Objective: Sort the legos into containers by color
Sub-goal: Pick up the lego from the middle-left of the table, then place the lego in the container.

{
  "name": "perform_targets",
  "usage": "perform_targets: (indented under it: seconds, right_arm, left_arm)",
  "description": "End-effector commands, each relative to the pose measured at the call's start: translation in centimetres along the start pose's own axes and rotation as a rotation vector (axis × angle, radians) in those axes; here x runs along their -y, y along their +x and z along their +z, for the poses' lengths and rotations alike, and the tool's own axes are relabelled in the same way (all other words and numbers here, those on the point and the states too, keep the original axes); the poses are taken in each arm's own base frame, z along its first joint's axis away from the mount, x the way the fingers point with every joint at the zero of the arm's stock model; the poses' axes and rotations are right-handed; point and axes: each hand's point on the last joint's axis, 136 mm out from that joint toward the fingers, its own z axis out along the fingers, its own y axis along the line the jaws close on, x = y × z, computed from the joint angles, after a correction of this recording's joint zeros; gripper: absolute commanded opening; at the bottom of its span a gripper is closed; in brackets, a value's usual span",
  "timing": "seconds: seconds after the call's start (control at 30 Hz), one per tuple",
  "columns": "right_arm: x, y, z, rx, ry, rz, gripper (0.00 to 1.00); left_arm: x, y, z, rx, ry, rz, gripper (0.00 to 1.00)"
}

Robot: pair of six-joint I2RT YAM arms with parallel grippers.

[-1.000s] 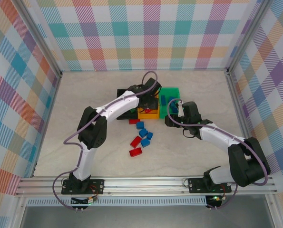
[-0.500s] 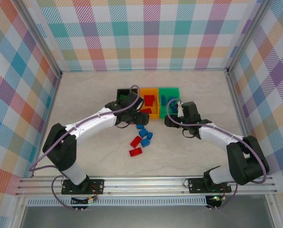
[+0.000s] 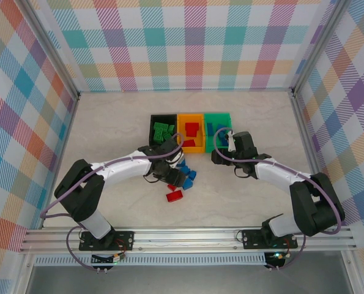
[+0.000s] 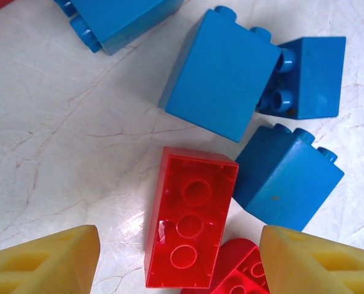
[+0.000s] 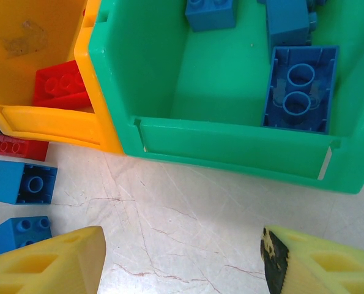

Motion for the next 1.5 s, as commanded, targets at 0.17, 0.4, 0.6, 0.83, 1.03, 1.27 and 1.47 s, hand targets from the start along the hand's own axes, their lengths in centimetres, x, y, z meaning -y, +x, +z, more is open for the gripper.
perform_targets:
  seconds: [0.17, 0.4, 0.6, 0.83, 1.03, 1.27, 1.47]
  right_arm:
    - [-0.8, -0.7, -0.1, 0.021, -0.027, 0.002, 0.68]
    - [-0.8, -0.7, -0.2, 0.021, -0.027, 0.004, 0.68]
    - [-0.8, -0.7, -0.2, 0.023, -0.028, 0.003, 0.68]
    - [-0.8, -0.7, -0.2, 0.023, -0.030, 0.002, 0.68]
    - [-0.9, -0.7, -0.2, 0.024, -0.034, 0.006, 0.68]
    - [-0.9, -0.8, -0.3, 0.028, -0.033, 0.007, 0.68]
    - [-0.8, -0.7, -0.3, 0.029, -0.031, 0.005, 0.68]
  left_arm:
    - [-0.2, 1.0, 1.3, -0.082, -0.073, 0.084, 0.63]
    - [-0.9, 1.5, 2.4, -0.118, -0.116, 0.086, 0.56]
    - [-0.7, 1.2, 2.0, -0.100, -0.123, 0.086, 0.35]
    - [0.0, -0.6, -0.4, 0.000, -0.102, 0.070, 0.31]
    - [1.5, -3.8, -3.6, 0.155, -0.048, 0.034, 0.29]
    - [1.6, -9.2, -5.7, 0.266, -0.116, -0.008, 0.27]
    - [0.7, -13.8, -4.9, 0.264, -0.202, -0.056, 0.23]
